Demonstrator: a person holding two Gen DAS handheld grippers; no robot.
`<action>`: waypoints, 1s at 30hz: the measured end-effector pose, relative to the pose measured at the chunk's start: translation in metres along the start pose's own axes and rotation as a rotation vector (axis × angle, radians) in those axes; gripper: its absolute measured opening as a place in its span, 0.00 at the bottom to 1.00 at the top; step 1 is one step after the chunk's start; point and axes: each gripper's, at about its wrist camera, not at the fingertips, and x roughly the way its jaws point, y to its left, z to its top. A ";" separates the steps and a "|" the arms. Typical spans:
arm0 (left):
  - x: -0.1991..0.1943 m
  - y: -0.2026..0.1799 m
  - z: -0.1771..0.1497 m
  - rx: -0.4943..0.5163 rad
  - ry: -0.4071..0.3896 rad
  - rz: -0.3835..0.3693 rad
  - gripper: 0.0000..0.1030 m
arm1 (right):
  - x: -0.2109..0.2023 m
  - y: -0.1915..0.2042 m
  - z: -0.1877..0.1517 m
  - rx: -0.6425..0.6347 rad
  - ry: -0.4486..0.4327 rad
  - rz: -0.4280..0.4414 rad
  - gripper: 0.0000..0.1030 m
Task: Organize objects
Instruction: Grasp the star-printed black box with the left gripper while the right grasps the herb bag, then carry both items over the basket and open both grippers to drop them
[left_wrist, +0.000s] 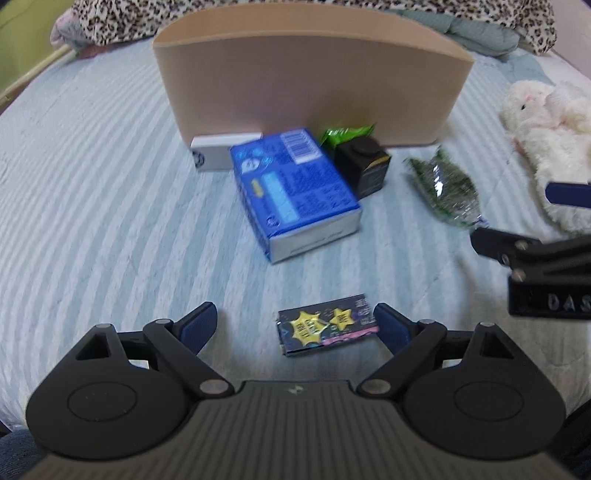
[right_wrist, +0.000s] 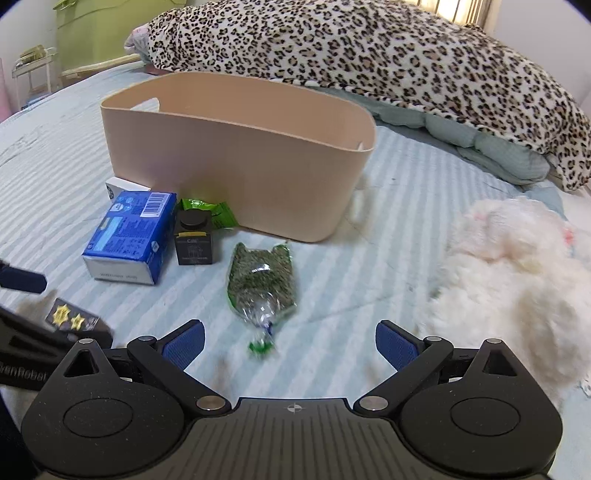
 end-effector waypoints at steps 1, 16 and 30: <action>0.003 0.002 0.000 -0.001 0.006 -0.001 0.88 | 0.006 0.001 0.002 0.001 0.003 -0.001 0.98; 0.002 0.010 0.002 0.027 -0.038 -0.023 0.55 | 0.040 0.004 0.000 0.049 0.039 0.046 0.13; -0.053 0.020 0.028 0.029 -0.214 0.008 0.55 | -0.024 -0.001 0.019 0.091 -0.146 0.046 0.13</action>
